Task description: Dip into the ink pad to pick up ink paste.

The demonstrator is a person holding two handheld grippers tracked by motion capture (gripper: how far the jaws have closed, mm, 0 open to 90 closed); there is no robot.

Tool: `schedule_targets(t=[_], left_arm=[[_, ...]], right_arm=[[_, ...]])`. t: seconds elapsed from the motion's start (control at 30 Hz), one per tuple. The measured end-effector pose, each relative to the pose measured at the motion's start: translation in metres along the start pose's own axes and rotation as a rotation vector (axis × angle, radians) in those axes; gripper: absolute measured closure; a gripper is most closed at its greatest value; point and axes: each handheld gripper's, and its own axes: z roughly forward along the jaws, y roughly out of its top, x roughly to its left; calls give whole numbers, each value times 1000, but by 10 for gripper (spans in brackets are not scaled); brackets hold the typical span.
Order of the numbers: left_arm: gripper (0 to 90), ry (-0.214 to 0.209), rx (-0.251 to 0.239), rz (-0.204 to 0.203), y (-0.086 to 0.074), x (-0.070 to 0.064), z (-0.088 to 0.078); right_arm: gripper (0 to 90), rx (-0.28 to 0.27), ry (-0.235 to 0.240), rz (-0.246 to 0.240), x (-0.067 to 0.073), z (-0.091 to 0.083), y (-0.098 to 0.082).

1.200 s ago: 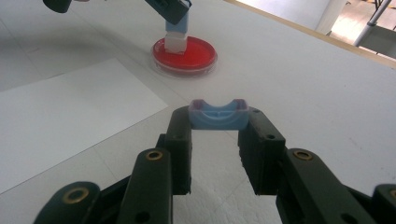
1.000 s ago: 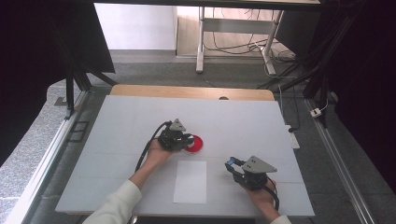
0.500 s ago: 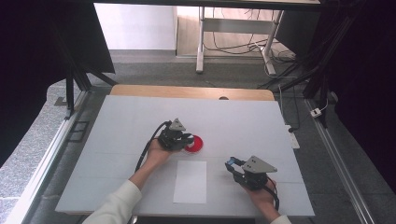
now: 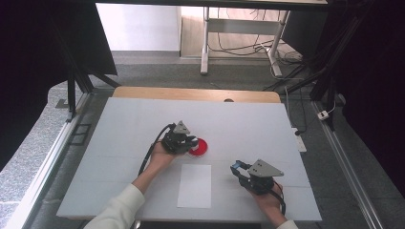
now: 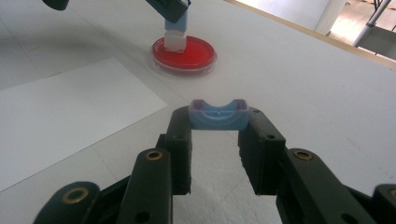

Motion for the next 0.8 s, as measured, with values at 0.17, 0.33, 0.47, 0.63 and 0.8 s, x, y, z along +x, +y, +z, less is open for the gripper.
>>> schedule_targets(t=[0.17, 0.33, 0.47, 0.63, 0.8], left_arm=[[748, -10, -35, -18, 3, 2, -9], [748, -18, -87, -24, 10, 2, -24], [748, -18, -113, -23, 13, 3, -33], [748, -23, -121, -27, 14, 4, -36], [748, -66, -135, -56, 14, 6, -37]], right_arm=[[650, 1, -1, 0, 0, 0, 0], [650, -1, 0, -1, 0, 0, 0], [650, 0, 1, -2, 0, 0, 0], [650, 0, 1, -3, 0, 0, 0], [650, 0, 0, -3, 0, 0, 0]])
